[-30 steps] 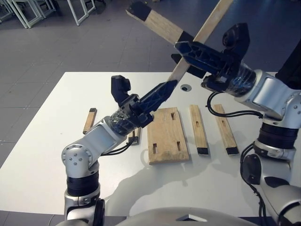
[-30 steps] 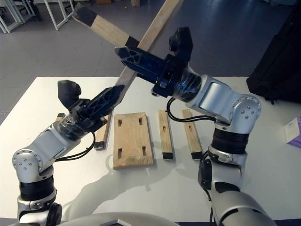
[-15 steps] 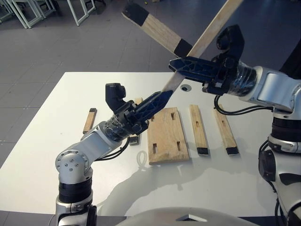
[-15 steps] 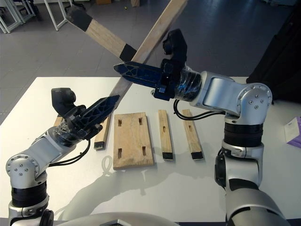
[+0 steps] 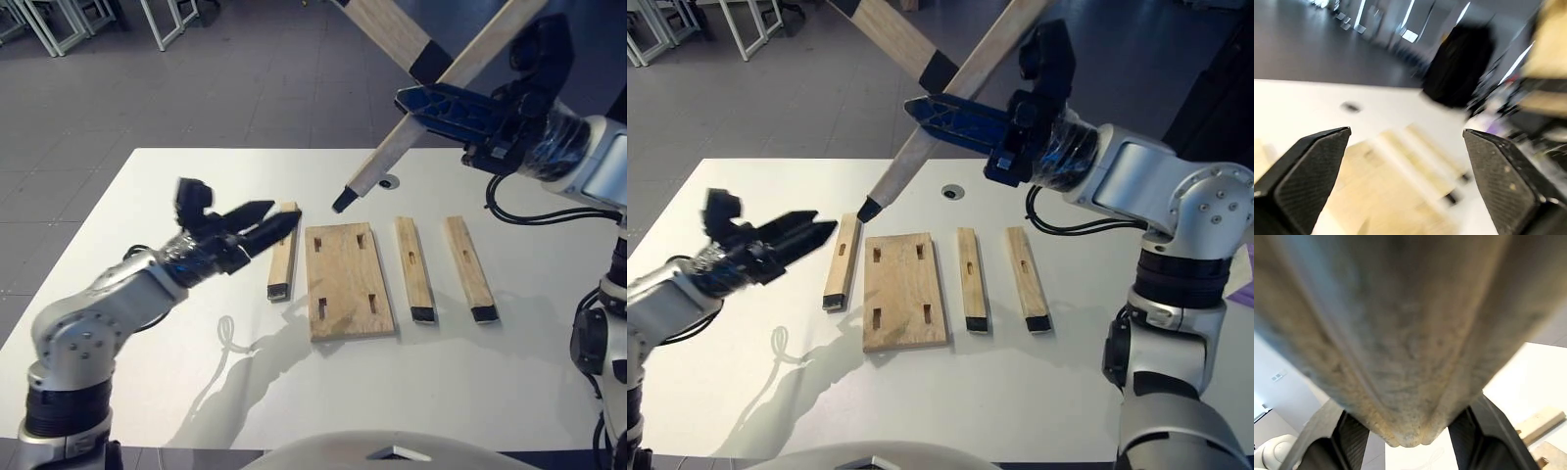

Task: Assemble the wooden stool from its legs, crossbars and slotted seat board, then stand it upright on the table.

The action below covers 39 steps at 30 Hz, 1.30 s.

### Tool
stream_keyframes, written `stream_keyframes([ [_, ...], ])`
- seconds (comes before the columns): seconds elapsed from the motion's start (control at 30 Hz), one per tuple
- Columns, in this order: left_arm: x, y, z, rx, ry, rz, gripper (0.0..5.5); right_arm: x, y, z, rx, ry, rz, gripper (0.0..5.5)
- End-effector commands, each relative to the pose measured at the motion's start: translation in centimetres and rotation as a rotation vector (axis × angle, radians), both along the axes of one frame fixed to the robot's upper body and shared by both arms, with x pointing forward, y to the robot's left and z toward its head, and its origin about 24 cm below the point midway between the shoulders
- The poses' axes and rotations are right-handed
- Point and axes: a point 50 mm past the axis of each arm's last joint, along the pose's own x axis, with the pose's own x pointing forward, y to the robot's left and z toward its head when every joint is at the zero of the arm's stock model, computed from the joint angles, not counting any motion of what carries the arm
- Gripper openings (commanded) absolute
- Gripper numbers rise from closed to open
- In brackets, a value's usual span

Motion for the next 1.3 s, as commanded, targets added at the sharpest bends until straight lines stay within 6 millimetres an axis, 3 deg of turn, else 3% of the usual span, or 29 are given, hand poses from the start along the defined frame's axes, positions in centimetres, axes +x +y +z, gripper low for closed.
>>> stream_keyframes([
  [0.03,-0.8,-4.3,-6.0,0.692,-0.152,-0.096,4.22,2.3,-1.5,0.3,-0.024,-0.022,-0.264,2.01],
  [0.3,-2.1,-4.1,-8.3,0.935,-0.2,-0.226,4.22,3.2,-1.8,-0.8,-0.05,0.001,-0.364,2.01],
  [0.5,-4.6,-2.1,-10.0,1.046,-0.051,-0.359,4.22,3.6,-2.1,-1.4,-0.065,0.0,-0.417,2.01],
  [0.6,-4.9,-1.5,-10.8,1.038,-0.004,-0.358,4.22,4.0,-2.6,-2.3,-0.105,0.001,-0.468,2.01],
  [0.67,-3.9,-1.8,-10.2,0.989,-0.032,-0.273,4.22,4.1,-2.7,-2.7,-0.122,0.0,-0.48,2.01],
  [0.77,-1.3,-2.9,-6.7,0.776,-0.099,-0.112,4.22,4.1,-2.6,-3.4,-0.144,0.002,-0.487,2.01],
  [0.87,-0.3,-3.9,-4.4,0.661,-0.128,-0.078,4.22,4.1,-2.6,-3.8,-0.153,0.003,-0.492,2.01],
  [1.0,-1.2,-4.4,-5.0,0.71,-0.073,-0.141,4.22,4.1,-2.5,-3.9,-0.157,0.0,-0.491,2.01],
  [1.13,-2.1,-3.1,-6.2,0.886,-0.015,-0.222,4.22,4.1,-2.5,-3.9,-0.154,-0.001,-0.49,2.01],
  [1.3,-2.5,-3.4,-7.0,0.852,0.044,-0.245,4.22,4.2,-2.4,-3.8,-0.151,-0.002,-0.491,2.01],
])
